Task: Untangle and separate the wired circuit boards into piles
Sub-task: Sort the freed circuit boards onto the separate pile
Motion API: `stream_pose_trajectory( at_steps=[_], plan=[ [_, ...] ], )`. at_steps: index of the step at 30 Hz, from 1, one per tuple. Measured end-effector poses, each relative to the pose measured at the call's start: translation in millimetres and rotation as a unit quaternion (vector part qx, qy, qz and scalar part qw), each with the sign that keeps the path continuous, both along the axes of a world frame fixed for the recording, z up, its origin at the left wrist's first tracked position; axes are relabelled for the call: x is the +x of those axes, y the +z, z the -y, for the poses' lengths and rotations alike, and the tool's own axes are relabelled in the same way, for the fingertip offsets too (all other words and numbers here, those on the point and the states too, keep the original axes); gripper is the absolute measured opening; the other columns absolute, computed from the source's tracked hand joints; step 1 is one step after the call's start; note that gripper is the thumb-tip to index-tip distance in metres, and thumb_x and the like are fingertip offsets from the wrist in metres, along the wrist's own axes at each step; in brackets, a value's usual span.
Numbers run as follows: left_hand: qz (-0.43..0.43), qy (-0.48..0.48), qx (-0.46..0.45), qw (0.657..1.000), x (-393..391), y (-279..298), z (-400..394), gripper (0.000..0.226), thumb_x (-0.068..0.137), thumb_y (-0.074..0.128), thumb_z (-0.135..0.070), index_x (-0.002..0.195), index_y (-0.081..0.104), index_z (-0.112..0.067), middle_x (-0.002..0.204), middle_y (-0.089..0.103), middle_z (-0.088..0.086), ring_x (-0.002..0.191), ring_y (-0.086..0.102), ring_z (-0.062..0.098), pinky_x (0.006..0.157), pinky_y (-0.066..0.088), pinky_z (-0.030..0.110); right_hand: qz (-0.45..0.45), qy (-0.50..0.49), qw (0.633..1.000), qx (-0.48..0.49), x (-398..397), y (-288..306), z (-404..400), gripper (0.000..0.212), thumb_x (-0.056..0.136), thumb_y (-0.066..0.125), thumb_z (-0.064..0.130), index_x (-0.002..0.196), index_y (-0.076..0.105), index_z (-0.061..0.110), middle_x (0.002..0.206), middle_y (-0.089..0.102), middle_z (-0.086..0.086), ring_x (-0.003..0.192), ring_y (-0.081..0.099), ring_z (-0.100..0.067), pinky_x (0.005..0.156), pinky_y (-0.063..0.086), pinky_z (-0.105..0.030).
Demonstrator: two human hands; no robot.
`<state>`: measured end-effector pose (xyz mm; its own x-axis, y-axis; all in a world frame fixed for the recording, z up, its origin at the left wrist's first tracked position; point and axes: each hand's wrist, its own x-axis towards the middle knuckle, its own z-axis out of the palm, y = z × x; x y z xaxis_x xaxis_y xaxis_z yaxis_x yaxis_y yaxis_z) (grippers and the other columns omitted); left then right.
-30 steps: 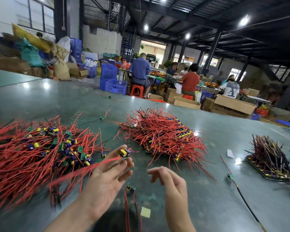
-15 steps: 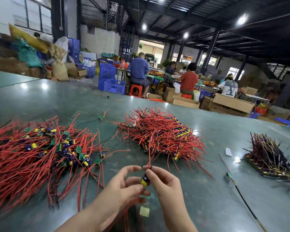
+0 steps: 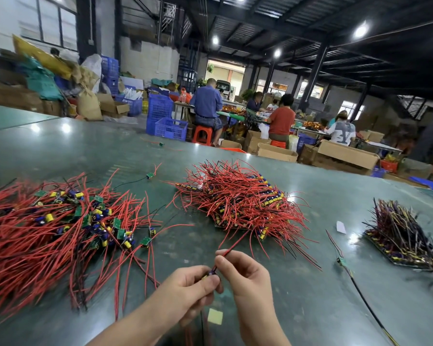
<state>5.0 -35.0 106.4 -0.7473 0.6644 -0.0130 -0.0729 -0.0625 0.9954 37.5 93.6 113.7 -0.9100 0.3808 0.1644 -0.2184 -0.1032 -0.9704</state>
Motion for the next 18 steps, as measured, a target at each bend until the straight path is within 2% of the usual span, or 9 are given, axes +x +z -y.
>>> stream_pose_trajectory(
  at_steps=[4, 7, 10, 15, 18],
  plan=[
    [0.004, 0.012, -0.007, 1.0, -1.7, -3.3, -1.5, 0.02, 0.091, 0.051, -0.025, 0.079, 0.058, -0.01, 0.048, 0.037, -0.006, 0.038, 0.019, 0.005, 0.034, 0.016, 0.015, 0.016, -0.043, 0.999, 0.017, -1.5, -3.0, 3.1, 0.026, 0.076, 0.068, -0.007, 0.057, 0.071, 0.011, 0.072, 0.073, 0.0, 0.061, 0.06, -0.003, 0.058, 0.047, -0.015],
    [0.012, 0.017, 0.008, 1.0, -2.6, -1.3, -0.9, 0.026, 0.083, 0.06, -0.035, 0.075, 0.061, -0.011, 0.048, 0.035, -0.004, 0.041, 0.015, 0.008, 0.037, 0.011, 0.015, 0.024, -0.062, 0.998, -0.01, -1.1, -0.9, -1.0, 0.018, 0.074, 0.072, -0.001, 0.061, 0.074, 0.012, 0.068, 0.072, 0.002, 0.061, 0.06, 0.0, 0.059, 0.046, -0.01],
    [0.015, 0.015, 0.006, 1.0, -3.3, 0.6, -0.2, 0.027, 0.083, 0.064, -0.038, 0.07, 0.063, -0.015, 0.05, 0.032, -0.002, 0.043, 0.013, 0.008, 0.04, 0.008, 0.018, 0.019, -0.094, 0.995, -0.017, -1.7, -1.6, -5.5, 0.021, 0.074, 0.072, -0.001, 0.059, 0.073, 0.012, 0.066, 0.071, 0.004, 0.058, 0.058, 0.001, 0.057, 0.044, -0.008],
    [0.021, 0.046, -0.028, 0.998, -2.2, 1.9, 0.4, 0.029, 0.092, 0.056, -0.026, 0.068, 0.058, -0.009, 0.048, 0.027, -0.004, 0.04, 0.014, 0.009, 0.036, 0.011, 0.016, 0.0, -0.129, 0.987, 0.096, -0.1, -3.7, -3.4, 0.015, 0.072, 0.077, 0.005, 0.062, 0.074, 0.017, 0.052, 0.061, 0.009, 0.046, 0.04, 0.0, 0.047, 0.032, -0.008],
    [-0.026, 0.12, -0.056, 0.991, -1.7, 7.1, 5.1, 0.045, 0.083, 0.063, -0.046, 0.051, 0.058, -0.015, 0.039, 0.028, -0.008, 0.033, 0.02, 0.007, 0.035, 0.018, 0.014, 0.001, -0.097, 0.995, 0.006, 0.6, -0.3, -8.7, 0.006, 0.075, 0.073, 0.02, 0.071, 0.077, 0.021, 0.062, 0.067, 0.007, 0.054, 0.047, 0.003, 0.06, 0.038, -0.012]
  ],
)
